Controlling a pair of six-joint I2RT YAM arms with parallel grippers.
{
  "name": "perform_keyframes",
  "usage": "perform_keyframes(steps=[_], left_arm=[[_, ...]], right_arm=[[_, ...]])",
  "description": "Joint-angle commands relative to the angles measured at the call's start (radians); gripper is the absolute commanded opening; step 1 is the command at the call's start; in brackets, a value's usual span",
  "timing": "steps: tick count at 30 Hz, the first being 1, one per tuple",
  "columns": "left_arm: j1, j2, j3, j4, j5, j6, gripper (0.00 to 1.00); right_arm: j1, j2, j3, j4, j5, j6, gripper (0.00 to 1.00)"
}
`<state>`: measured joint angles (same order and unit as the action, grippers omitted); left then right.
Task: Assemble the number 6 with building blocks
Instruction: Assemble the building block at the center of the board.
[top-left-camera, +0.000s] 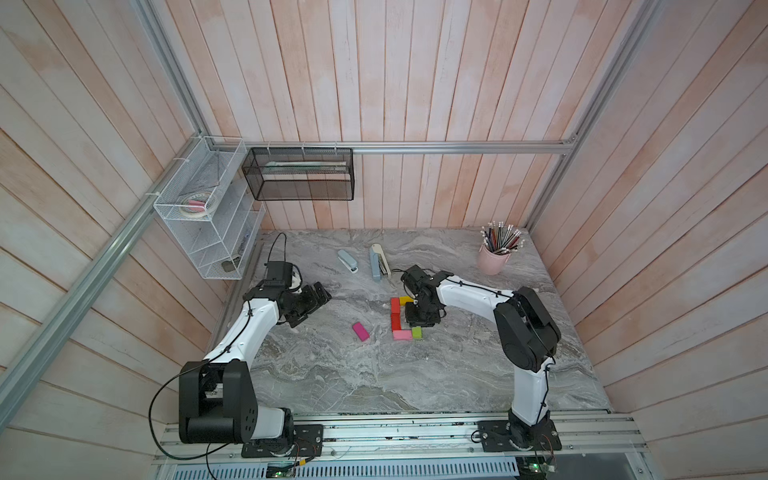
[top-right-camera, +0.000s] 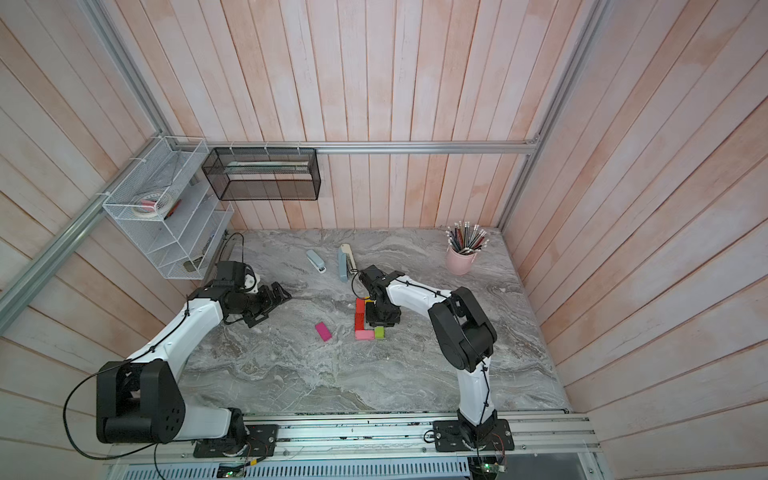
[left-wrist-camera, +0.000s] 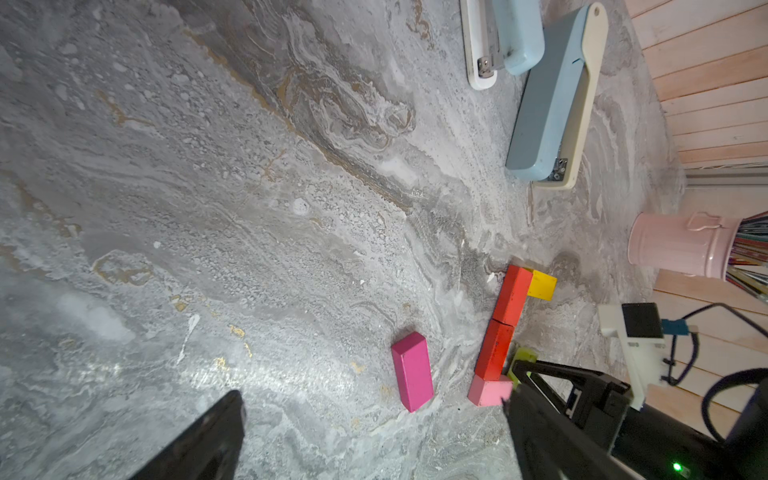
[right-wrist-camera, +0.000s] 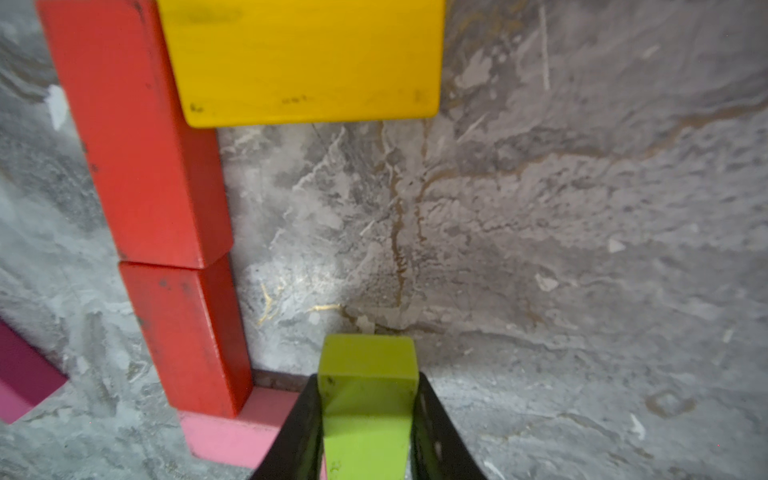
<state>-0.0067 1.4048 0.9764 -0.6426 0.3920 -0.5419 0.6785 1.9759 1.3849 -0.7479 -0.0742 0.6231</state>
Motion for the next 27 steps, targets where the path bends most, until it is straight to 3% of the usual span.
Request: perform_keyframes(steps=[1,15,27], left_arm=[[0.005,0.001,0.016,0.006,-0.006,0.007,1.00],[0.005,-0.003,0.014,0.008,-0.006,0.003,1.00],[0.005,-0.008,0.008,0.004,-0.004,0.005,1.00]], right_arm=[[0.011,0.029,0.004,-0.012,-0.012,-0.006,0.31],[0.010,0.049,0.008,-0.024,-0.021,-0.008,0.33],[0.007,0.035,-0.009,0.010,-0.038,0.015,0.48]])
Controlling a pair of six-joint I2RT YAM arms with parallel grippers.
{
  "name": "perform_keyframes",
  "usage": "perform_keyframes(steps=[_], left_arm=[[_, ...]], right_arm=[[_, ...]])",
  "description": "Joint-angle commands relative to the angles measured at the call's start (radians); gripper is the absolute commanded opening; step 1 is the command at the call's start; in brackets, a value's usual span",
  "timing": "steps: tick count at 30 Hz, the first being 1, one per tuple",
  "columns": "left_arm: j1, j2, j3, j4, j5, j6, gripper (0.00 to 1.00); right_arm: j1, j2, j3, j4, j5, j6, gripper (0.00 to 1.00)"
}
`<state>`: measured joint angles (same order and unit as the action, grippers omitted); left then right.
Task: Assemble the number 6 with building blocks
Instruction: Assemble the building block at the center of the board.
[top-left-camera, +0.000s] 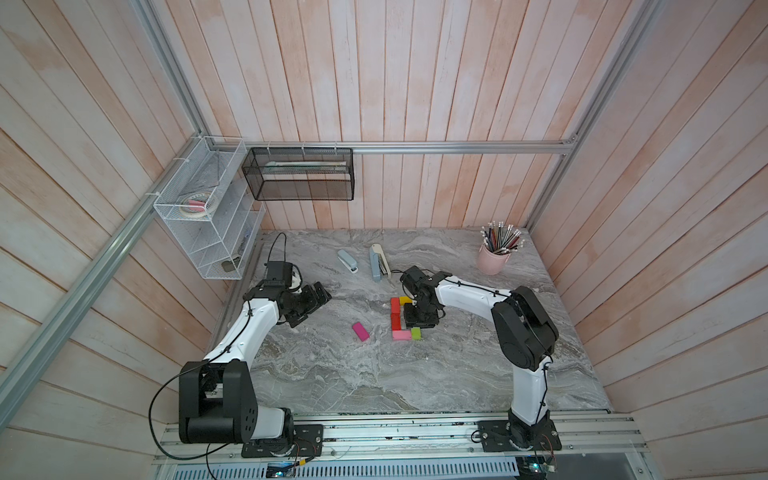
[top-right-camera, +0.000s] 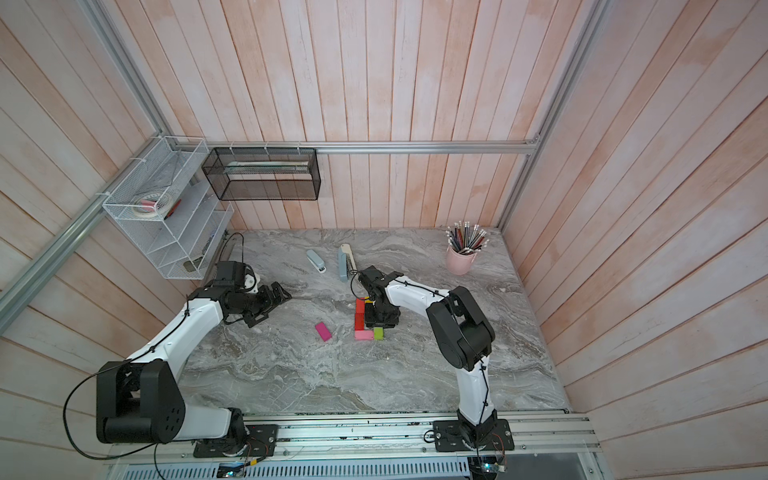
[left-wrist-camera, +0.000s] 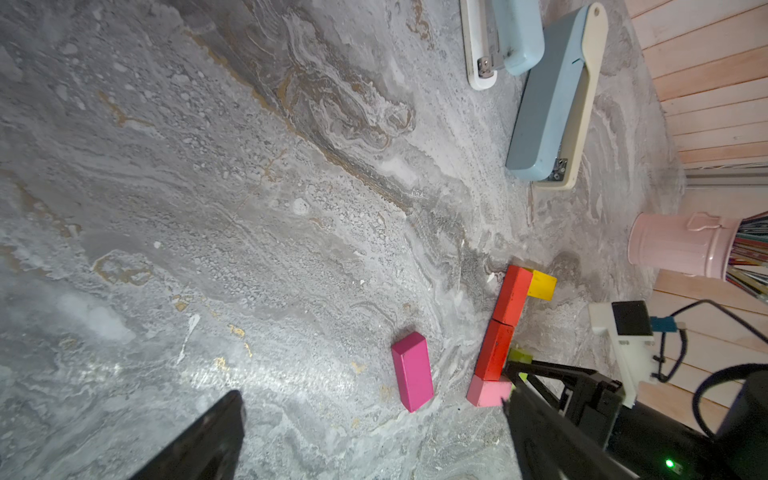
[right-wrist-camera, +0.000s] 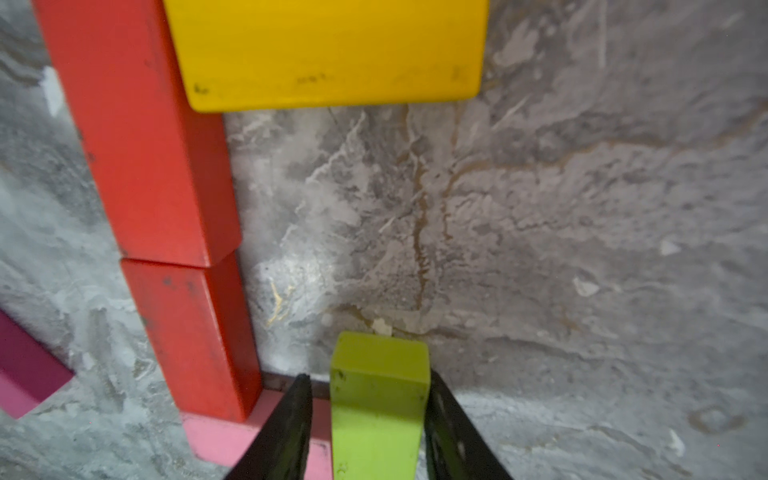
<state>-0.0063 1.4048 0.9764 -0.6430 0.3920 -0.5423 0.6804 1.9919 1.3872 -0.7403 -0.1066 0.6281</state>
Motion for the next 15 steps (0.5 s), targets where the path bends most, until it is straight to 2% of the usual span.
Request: perform_keyframes(steps=[1,9,15], left_arm=[[0.005,-0.008,0.007,0.005,-0.005,0.005,1.00],[0.005,-0.006,0.006,0.002,-0.007,0.011,1.00],[0.005,0.000,0.005,0.005,-0.004,0.015,1.00]], right_arm=[[0.004,0.018,-0.011,0.003,-0.005,0.011,0.49],[-0.011,-0.043,0.005,-0.008,0.028,0.016,0.50],[-0.020,-0.116,0.096,-0.088,0.107,0.015,0.50]])
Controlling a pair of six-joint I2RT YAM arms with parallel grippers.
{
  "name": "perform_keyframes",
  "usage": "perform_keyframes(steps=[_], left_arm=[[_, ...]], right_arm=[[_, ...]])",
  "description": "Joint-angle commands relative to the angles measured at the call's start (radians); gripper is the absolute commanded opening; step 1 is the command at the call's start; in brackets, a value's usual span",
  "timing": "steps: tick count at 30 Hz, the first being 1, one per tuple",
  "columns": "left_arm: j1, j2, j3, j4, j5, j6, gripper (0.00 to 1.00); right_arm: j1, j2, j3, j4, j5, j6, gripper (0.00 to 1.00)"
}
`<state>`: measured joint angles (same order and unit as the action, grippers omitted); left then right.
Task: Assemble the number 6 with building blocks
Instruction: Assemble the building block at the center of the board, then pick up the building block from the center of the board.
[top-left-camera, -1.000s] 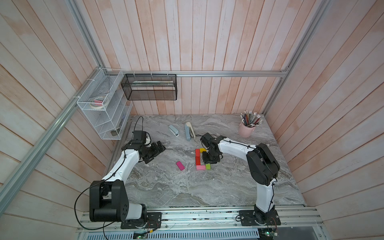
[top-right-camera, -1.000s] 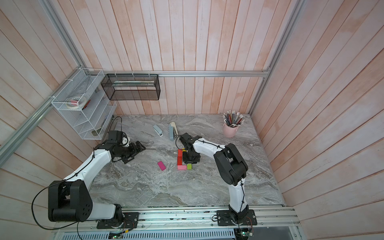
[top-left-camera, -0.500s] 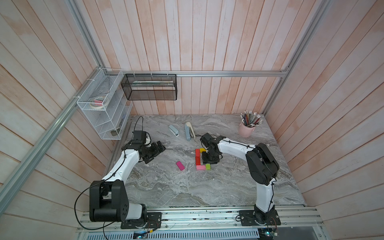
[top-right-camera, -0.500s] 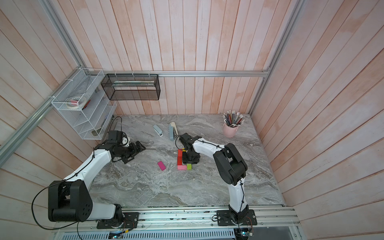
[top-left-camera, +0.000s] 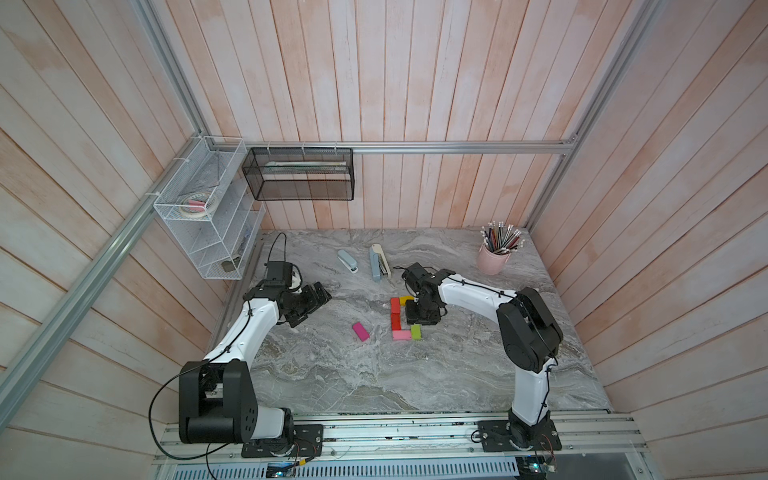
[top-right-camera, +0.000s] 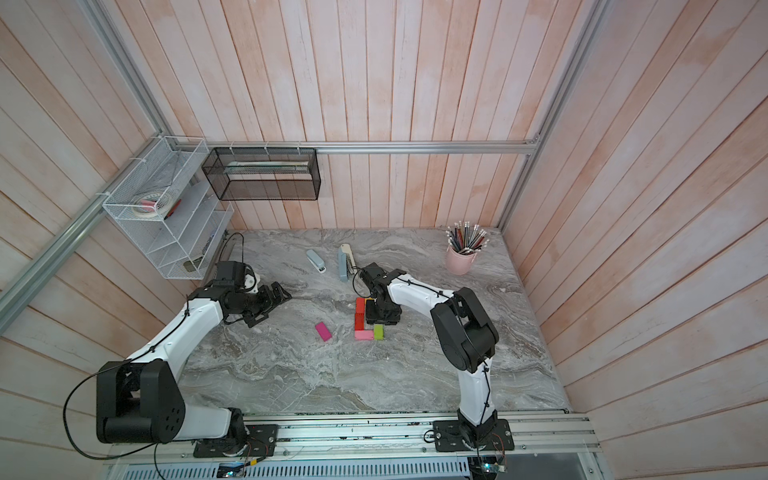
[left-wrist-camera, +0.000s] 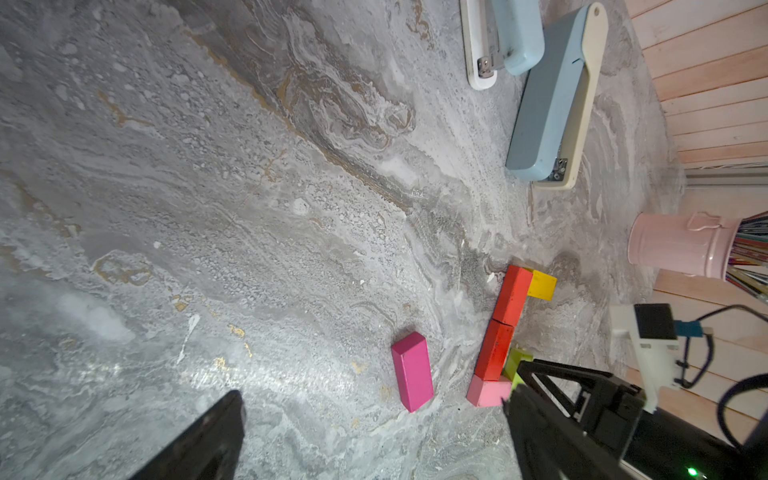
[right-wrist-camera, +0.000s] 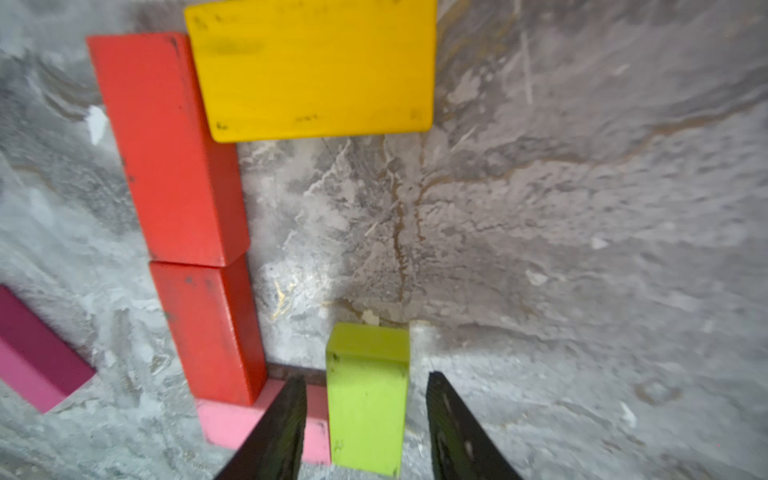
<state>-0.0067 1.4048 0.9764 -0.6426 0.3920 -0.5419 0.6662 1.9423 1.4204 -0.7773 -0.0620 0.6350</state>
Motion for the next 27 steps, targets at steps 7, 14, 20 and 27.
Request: perform_keyframes(steps=[7,14,20,27], left_arm=[[0.004,-0.001,0.007,0.010,-0.005,0.013,1.00],[0.010,-0.007,0.006,0.024,-0.007,-0.005,1.00],[0.064,-0.016,-0.014,0.051,0.036,-0.017,1.00],[0.070,-0.024,-0.023,0.041,0.027,0.003,1.00]], right_arm=[[0.035,-0.087,0.180,-0.105,0.014,-0.060,0.62],[0.124,0.056,0.340,-0.164,-0.072,-0.013,0.75],[0.154,0.225,0.589,-0.284,-0.120,0.251,0.83],[0.198,0.417,0.884,-0.459,-0.138,0.506,0.87]])
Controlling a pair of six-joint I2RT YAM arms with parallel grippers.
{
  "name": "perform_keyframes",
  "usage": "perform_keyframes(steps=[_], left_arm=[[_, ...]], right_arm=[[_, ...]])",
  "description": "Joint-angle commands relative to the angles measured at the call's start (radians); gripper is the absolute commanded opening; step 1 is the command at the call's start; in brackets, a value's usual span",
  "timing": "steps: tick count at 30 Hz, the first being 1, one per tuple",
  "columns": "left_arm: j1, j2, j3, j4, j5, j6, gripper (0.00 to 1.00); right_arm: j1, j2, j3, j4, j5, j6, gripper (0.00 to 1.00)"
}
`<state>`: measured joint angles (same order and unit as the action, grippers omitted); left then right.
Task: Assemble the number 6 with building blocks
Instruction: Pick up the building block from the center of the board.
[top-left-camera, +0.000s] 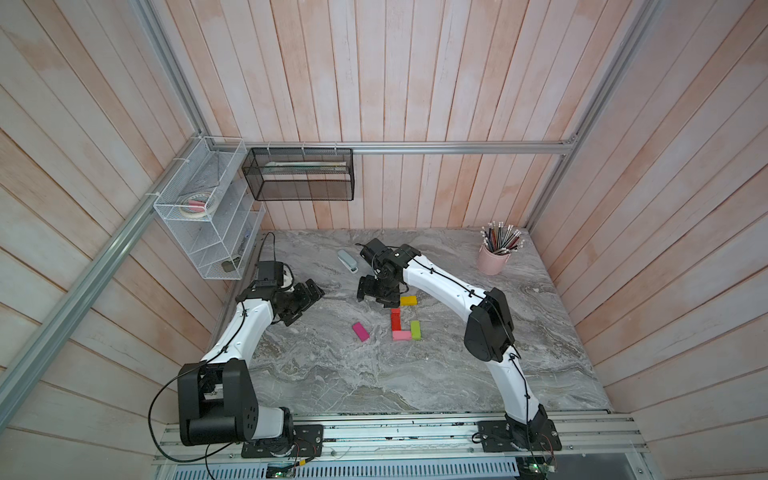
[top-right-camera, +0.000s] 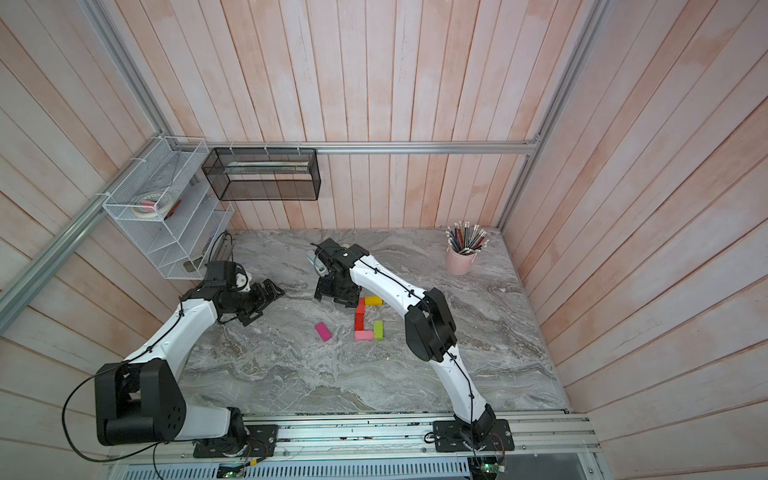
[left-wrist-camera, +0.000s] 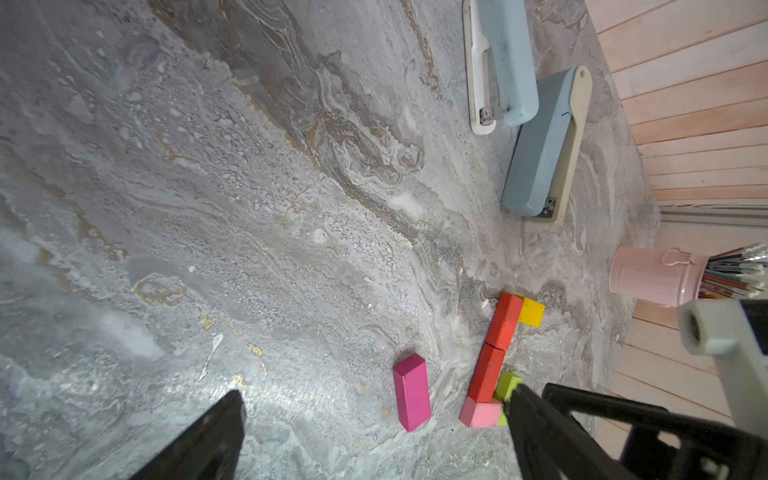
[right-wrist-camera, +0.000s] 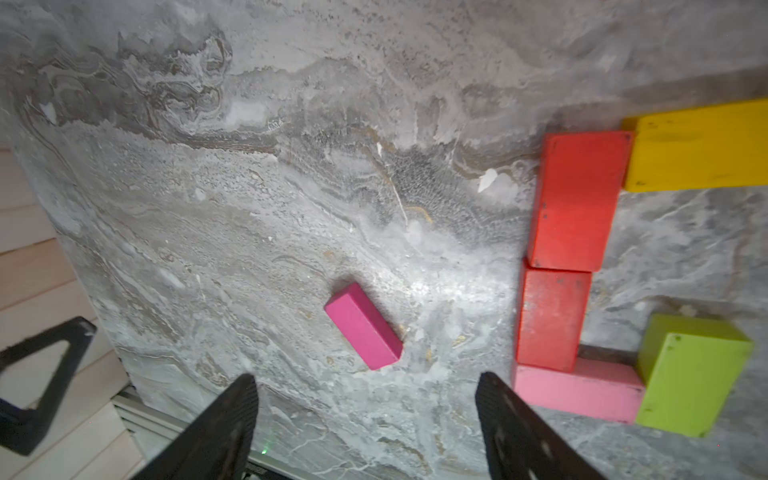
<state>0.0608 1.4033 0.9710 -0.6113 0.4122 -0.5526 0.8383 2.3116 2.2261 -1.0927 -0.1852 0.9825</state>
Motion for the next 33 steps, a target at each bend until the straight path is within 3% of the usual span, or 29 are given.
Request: perform_keyframes(steps=[1,5,13,33], left_arm=[[0.002,-0.025,-0.021,0.010,0.006,0.015,1.00],[0.002,-0.036,-0.035,0.010,-0.002,0.016,1.00],[0.002,-0.042,-0.035,0.010,-0.011,0.014,1.00],[0.002,-0.032,-0.035,0.015,0.016,0.029,1.00]], right_arm=[[0.029,0.068,0.109,-0.162,-0.020,0.191,0.87],[0.031,0.102,0.129,-0.179,-0.078,0.306,0.88],[0.038,0.130,0.110,-0.231,-0.076,0.456,0.88],[0.048,0.204,0.052,-0.095,-0.138,0.529,0.85]])
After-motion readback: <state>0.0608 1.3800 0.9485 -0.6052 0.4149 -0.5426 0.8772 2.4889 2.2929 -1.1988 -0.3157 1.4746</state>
